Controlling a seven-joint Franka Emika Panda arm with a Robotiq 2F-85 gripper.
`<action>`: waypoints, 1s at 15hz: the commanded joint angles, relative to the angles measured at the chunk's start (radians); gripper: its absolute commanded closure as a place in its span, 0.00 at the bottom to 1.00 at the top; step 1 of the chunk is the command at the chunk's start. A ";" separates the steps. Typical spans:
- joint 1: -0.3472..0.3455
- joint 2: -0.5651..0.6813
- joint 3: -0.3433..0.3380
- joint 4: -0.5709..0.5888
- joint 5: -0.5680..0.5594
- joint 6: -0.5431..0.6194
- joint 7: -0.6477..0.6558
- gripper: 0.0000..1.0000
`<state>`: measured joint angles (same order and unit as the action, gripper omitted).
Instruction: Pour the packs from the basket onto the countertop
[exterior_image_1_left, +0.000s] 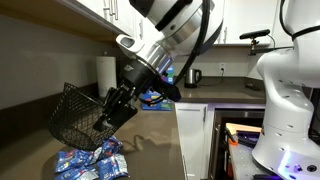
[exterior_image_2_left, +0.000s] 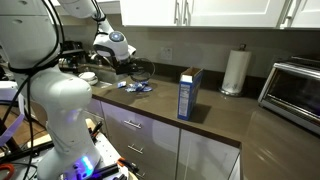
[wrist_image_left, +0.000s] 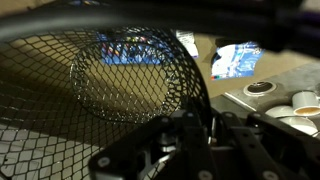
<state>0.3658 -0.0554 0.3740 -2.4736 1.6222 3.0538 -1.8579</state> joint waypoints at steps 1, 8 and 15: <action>0.000 0.000 0.000 0.003 0.001 0.000 0.000 0.94; 0.004 0.048 0.010 -0.043 -0.160 0.172 0.042 0.97; 0.000 0.121 -0.018 -0.184 -0.476 0.297 0.159 0.97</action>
<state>0.3667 0.0485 0.3720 -2.5819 1.3450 3.3146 -1.8352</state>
